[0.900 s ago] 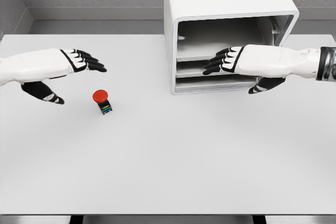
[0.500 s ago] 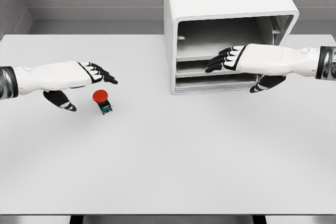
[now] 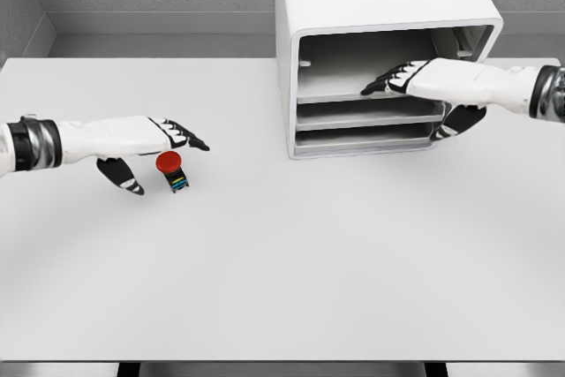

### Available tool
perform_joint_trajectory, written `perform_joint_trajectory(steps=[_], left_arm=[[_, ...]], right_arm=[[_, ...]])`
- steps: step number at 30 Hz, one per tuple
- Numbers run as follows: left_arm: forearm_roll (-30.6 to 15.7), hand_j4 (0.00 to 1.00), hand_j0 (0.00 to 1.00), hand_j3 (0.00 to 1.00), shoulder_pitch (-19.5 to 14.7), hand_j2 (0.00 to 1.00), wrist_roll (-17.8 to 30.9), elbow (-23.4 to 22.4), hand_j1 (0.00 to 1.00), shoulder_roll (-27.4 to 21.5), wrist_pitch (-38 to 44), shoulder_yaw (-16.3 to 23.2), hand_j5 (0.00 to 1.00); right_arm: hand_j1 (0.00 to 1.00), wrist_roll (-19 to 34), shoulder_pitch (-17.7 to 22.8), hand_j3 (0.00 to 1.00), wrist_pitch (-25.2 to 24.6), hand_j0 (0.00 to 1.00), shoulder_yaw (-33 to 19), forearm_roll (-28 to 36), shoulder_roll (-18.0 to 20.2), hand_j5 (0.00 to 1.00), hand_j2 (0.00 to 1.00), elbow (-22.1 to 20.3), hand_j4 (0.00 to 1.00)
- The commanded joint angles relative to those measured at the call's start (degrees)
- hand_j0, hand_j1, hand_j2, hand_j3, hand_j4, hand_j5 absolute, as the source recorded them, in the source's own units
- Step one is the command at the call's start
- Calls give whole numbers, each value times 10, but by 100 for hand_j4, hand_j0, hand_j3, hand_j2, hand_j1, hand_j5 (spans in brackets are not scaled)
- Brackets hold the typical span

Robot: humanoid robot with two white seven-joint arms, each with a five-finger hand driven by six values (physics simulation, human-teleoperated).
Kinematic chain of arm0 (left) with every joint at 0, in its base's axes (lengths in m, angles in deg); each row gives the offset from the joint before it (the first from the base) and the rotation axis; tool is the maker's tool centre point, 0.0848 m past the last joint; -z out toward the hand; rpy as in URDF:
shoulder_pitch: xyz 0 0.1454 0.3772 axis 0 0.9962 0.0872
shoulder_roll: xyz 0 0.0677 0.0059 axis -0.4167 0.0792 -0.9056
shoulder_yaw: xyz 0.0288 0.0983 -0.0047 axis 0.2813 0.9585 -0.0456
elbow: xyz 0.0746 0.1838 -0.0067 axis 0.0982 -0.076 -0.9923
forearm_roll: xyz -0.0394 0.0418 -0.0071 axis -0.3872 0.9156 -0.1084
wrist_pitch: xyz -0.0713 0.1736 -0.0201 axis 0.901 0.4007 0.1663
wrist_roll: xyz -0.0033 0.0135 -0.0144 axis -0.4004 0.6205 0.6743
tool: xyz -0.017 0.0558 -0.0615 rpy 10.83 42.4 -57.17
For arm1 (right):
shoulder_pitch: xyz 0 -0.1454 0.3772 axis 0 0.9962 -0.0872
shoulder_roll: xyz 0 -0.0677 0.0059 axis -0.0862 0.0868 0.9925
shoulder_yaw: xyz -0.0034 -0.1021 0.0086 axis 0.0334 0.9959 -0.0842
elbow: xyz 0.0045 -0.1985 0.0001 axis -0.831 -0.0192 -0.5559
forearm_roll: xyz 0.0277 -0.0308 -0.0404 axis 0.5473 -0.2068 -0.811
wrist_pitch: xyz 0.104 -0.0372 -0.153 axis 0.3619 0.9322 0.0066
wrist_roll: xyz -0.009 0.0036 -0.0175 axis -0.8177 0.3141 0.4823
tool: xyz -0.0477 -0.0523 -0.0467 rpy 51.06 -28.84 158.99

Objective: Slide open multi-storey tabletop storage cabinets and put open load switch and slide close multi-storey tabletop storage cabinets

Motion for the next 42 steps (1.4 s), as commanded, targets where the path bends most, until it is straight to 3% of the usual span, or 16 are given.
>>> perform_joint_trajectory(steps=[1, 14, 28, 42], left_arm=[[-2, 100, 100, 100, 0, 100, 0, -5, 100, 2, -2, 2, 100], [-20, 100, 100, 100, -5, 100, 0, 27, 100, 2, 2, -4, 100], [-20, 100, 100, 100, -2, 100, 0, 33, 100, -3, 2, -2, 100], [-9, 100, 100, 100, -6, 100, 0, 52, 100, -33, 21, -5, 100]], right_arm=[[100, 0, 0, 100, -10, 100, 2, -10, -10, 100, 100, 1, 100], [100, 0, -11, 100, -10, 100, 3, -42, -34, 100, 100, 44, 100], [100, 0, -16, 100, -11, 100, 3, -53, -47, 100, 100, 58, 100], [100, 0, -15, 100, -9, 100, 17, -24, -47, 100, 100, 53, 100]])
